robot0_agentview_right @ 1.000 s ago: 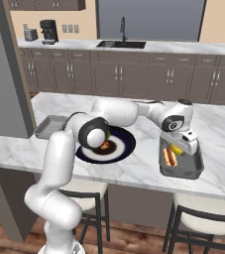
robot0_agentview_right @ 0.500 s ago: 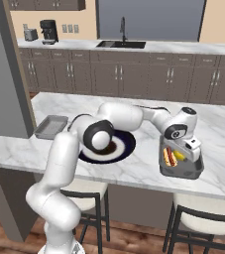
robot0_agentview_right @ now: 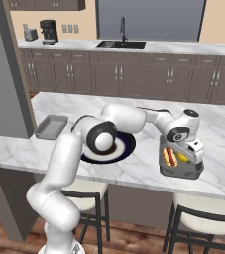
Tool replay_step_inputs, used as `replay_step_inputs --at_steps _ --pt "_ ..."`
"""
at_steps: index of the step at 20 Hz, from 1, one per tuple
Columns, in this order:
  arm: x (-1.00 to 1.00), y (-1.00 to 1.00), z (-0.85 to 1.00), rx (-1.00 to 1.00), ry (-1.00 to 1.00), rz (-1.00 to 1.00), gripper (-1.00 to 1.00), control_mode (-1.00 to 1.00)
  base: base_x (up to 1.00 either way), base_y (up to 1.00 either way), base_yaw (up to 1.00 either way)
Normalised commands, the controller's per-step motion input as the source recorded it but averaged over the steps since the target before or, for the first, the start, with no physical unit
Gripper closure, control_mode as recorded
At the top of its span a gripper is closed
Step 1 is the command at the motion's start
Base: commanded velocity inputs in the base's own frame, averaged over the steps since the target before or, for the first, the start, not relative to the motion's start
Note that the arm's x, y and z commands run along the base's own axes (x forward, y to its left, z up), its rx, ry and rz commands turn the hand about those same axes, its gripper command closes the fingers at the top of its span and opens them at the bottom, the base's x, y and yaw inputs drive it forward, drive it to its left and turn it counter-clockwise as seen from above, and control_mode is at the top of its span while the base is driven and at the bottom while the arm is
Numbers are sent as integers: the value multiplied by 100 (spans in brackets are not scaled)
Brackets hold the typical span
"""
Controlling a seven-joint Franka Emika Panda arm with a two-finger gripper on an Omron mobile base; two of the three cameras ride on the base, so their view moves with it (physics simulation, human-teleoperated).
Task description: Place one cooked food and one vegetable from the large plate to each tupperware container.
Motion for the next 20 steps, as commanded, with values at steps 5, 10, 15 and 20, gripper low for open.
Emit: replay_step_inputs --at_steps 5,10,15,20 --pt "-2 0 7 0 -3 0 -100 -100 0 0 0" --pt "-12 9 18 -1 -9 0 -100 -100 0 0 0" --pt "-16 35 35 -2 -5 0 -100 -100 0 0 0" --pt "-19 82 31 0 0 1 -100 -100 0 0 0"
